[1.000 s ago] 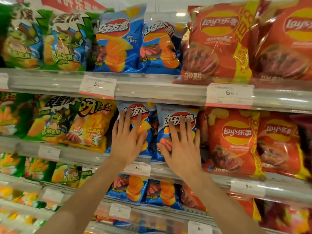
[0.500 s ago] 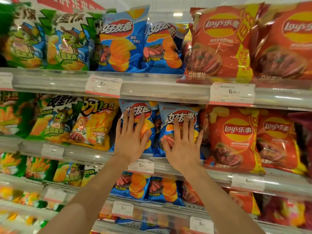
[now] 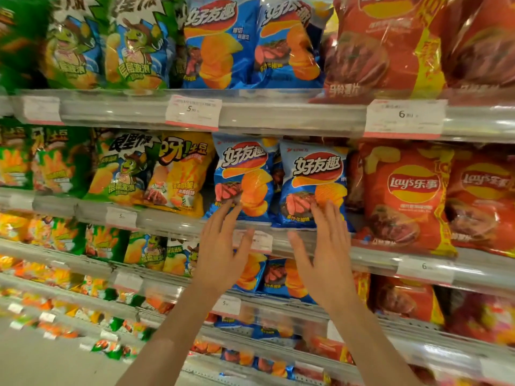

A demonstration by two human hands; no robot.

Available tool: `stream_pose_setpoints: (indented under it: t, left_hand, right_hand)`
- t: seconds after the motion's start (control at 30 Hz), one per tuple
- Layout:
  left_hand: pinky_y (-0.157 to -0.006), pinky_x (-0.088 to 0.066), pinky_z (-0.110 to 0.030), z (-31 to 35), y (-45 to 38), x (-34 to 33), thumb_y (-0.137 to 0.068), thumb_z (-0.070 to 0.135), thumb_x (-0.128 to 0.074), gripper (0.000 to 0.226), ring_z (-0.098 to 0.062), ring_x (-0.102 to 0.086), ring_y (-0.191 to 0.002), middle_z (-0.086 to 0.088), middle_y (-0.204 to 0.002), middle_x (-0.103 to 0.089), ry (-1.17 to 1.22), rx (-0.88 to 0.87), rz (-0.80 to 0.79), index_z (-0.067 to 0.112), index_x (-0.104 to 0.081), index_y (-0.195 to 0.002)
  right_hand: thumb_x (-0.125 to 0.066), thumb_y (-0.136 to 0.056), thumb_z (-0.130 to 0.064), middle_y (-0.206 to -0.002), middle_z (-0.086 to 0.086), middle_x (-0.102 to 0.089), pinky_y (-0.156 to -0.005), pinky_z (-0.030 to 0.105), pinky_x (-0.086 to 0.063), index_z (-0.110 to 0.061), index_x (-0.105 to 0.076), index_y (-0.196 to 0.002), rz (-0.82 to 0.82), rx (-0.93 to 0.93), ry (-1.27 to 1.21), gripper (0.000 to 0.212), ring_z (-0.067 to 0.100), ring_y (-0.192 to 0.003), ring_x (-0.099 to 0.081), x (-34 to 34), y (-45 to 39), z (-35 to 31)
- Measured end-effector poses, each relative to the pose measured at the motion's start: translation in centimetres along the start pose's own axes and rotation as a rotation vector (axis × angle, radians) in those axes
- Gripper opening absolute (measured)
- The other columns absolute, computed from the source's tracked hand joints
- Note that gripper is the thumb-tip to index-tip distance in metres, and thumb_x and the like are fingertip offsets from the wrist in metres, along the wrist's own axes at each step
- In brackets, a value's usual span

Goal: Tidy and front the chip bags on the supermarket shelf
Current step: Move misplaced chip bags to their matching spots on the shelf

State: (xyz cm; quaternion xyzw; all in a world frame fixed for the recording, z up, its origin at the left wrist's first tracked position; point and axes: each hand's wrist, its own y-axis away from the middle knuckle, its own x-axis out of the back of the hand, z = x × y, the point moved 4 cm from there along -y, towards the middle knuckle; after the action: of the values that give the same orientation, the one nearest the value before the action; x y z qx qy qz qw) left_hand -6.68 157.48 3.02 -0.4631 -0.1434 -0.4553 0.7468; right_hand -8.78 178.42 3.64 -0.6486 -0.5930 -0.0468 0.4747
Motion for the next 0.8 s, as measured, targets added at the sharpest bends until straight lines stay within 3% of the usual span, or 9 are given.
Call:
stream_pose_setpoints:
  t: [0.13,0.2,0.27,0.33,0.4,0.47,0.57,0.7,0.8]
  left_hand:
    - [-0.117,-0.039,-0.046,-1.6,3.8,0.9,-0.100,0.062,-0.038,0.061,-0.015,-0.038,-0.146,0.006,-0.158,-0.041,0.153,0.055,-0.021,0.031,-0.042,-0.152]
    - [-0.113,-0.044,-0.039,-3.3,5.0,1.0,-0.099,0.066,-0.036,0.058,-0.007,-0.043,-0.140,0.011,-0.152,-0.043,0.253,0.093,-0.056,0.039,-0.041,-0.149]
    - [-0.101,-0.048,-0.018,-5.6,5.7,1.4,-0.101,0.059,-0.043,0.048,0.011,-0.044,-0.130,0.014,-0.150,-0.042,0.329,0.136,-0.079,0.048,-0.038,-0.147]
    - [-0.082,-0.047,-0.002,-8.3,5.9,2.0,-0.100,0.049,-0.049,0.051,0.016,-0.046,-0.122,0.012,-0.150,-0.042,0.369,0.170,-0.101,0.046,-0.039,-0.150]
    - [-0.074,-0.051,-0.007,-11.1,5.5,2.9,-0.097,0.054,-0.050,0.052,0.005,-0.055,-0.118,0.014,-0.147,-0.044,0.404,0.176,-0.136,0.053,-0.037,-0.148]
    - [-0.074,-0.052,-0.010,-13.8,4.9,4.4,-0.096,0.058,-0.050,0.046,0.007,-0.058,-0.110,0.018,-0.144,-0.045,0.457,0.170,-0.181,0.066,-0.034,-0.138]
    - [-0.081,-0.053,-0.016,-17.8,4.0,6.7,-0.094,0.053,-0.052,0.047,0.000,-0.058,-0.119,0.020,-0.139,-0.047,0.505,0.162,-0.262,0.060,-0.037,-0.138]
    - [-0.088,-0.055,-0.022,-22.3,2.7,9.6,-0.093,0.054,-0.052,0.054,-0.008,-0.058,-0.121,0.016,-0.140,-0.050,0.493,0.159,-0.319,0.044,-0.043,-0.145]
    - [-0.074,-0.050,-0.007,-23.8,2.2,11.5,-0.095,0.044,-0.057,0.051,-0.007,-0.058,-0.117,0.027,-0.130,-0.049,0.553,0.193,-0.319,0.041,-0.045,-0.144]
  right_hand:
    - [-0.041,-0.100,-0.059,-0.168,-0.013,-0.015,-0.121,0.033,-0.018,-0.035,-0.033,-0.153,0.013,-0.042,-0.071,0.059,0.006,-0.155,-0.012,-1.0,5.6,-1.0]
    - [-0.040,-0.100,-0.060,-0.161,-0.028,-0.020,-0.112,0.019,-0.030,-0.049,-0.030,-0.148,-0.028,-0.119,-0.125,0.050,-0.003,-0.148,-0.023,-2.3,7.8,-1.3]
    - [-0.044,-0.097,-0.059,-0.150,-0.036,-0.024,-0.081,0.004,-0.045,-0.053,-0.028,-0.145,-0.083,-0.256,-0.179,0.051,-0.009,-0.128,-0.044,-3.8,9.2,-1.5]
    - [-0.049,-0.094,-0.055,-0.148,-0.026,-0.033,-0.063,0.009,-0.050,-0.049,-0.031,-0.145,-0.095,-0.387,-0.179,0.055,-0.015,-0.104,-0.057,-5.8,10.3,-1.7]
    - [-0.049,-0.092,-0.057,-0.150,-0.019,-0.040,-0.069,0.012,-0.052,-0.051,-0.033,-0.143,-0.059,-0.458,-0.189,0.054,-0.016,-0.110,-0.054,-7.9,11.0,-2.5]
    - [-0.046,-0.089,-0.066,-0.148,-0.017,-0.045,-0.086,0.026,-0.055,-0.051,-0.035,-0.143,-0.017,-0.528,-0.177,0.057,-0.002,-0.120,-0.053,-10.2,11.5,-3.9]
    - [-0.045,-0.087,-0.069,-0.136,-0.022,-0.050,-0.093,0.044,-0.056,-0.046,-0.039,-0.142,0.064,-0.643,-0.212,0.060,0.006,-0.105,-0.061,-13.5,12.3,-7.0]
    - [-0.047,-0.084,-0.070,-0.134,-0.017,-0.056,-0.093,0.035,-0.052,-0.042,-0.042,-0.142,0.145,-0.684,-0.206,0.065,0.014,-0.119,-0.061,-16.8,12.3,-11.1]
    - [-0.049,-0.087,-0.064,-0.134,-0.014,-0.058,-0.092,0.035,-0.054,-0.040,-0.042,-0.143,0.162,-0.682,-0.169,0.062,0.012,-0.116,-0.062,-18.2,11.6,-13.3]
